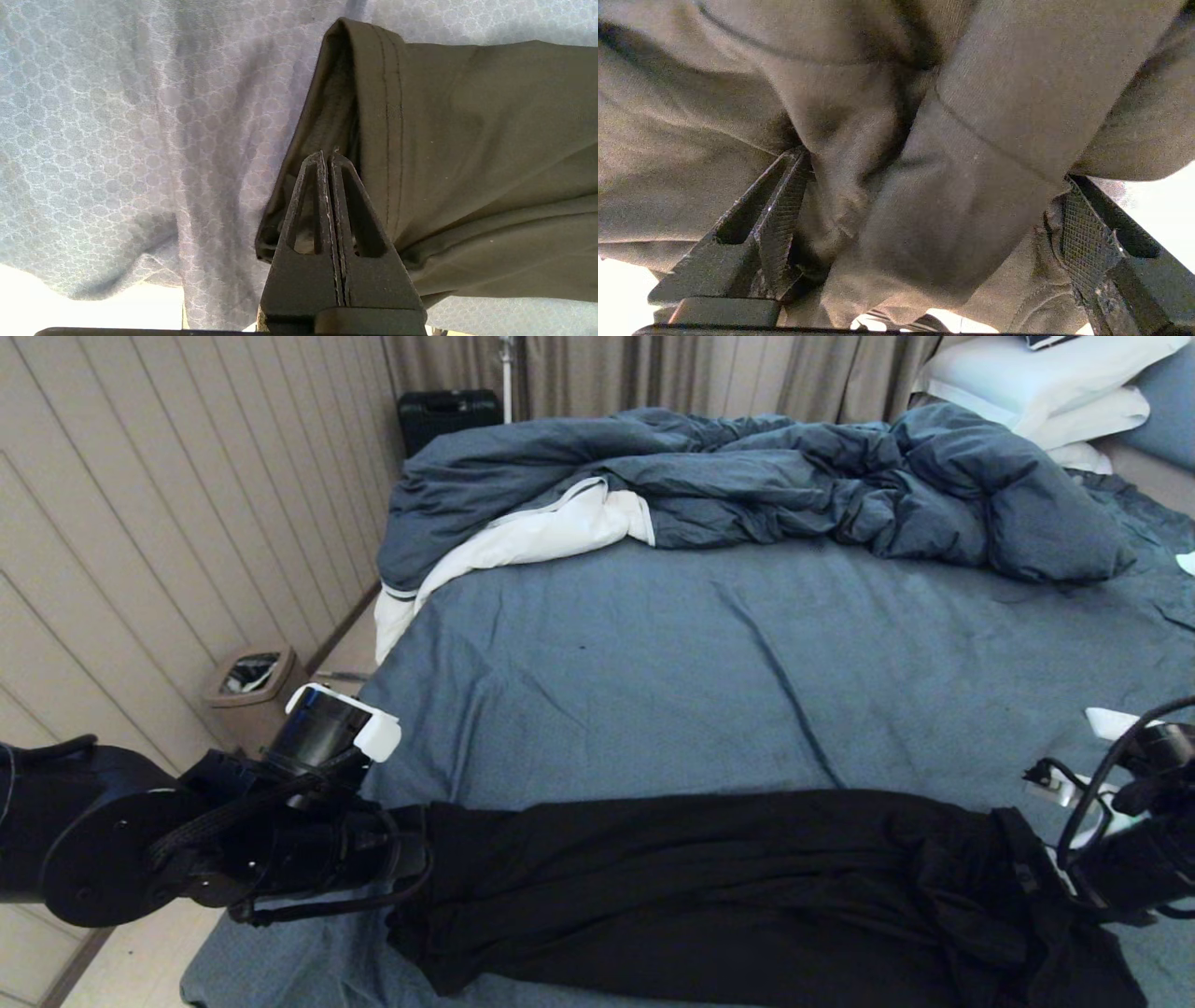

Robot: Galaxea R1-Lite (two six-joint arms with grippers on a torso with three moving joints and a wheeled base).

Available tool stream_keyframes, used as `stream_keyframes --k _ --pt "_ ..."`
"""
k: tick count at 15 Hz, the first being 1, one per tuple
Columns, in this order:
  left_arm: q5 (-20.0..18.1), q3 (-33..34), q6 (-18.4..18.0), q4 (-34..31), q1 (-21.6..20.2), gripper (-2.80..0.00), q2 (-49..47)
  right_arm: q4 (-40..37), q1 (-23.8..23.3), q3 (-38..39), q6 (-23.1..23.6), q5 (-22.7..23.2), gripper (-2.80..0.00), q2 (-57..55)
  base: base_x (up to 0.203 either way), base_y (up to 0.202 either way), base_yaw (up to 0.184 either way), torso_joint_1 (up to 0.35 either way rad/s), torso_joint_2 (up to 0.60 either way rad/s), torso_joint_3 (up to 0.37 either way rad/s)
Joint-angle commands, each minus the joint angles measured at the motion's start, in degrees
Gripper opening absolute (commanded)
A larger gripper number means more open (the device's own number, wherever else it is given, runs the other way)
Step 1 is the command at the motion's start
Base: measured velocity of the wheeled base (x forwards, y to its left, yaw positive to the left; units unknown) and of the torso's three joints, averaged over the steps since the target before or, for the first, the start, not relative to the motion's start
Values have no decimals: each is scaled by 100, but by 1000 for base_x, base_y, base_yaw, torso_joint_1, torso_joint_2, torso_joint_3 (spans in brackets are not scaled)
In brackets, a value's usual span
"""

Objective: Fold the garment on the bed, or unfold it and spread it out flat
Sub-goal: Fold the black T-shirt

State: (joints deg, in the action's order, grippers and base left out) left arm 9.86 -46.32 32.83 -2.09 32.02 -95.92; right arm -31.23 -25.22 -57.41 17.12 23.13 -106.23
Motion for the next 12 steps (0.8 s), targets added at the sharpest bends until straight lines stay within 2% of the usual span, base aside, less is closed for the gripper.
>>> stream_keyframes --k 1,2,3,12 --pt "7 1 22 -2 0 -280 3 19 -11 -15 11 17 0 -180 0 0 0 0 0 0" --pt "7 1 22 -2 -3 -280 -6 101 -14 10 11 8 0 -197 0 0 0 0 0 0" --pt "7 9 22 -2 6 -280 -6 164 -18 67 18 8 -280 -174 0 0 0 0 0 0" --pt "7 29 13 -2 -3 -280 -50 179 69 89 49 34 -280 -57 0 0 0 0 0 0"
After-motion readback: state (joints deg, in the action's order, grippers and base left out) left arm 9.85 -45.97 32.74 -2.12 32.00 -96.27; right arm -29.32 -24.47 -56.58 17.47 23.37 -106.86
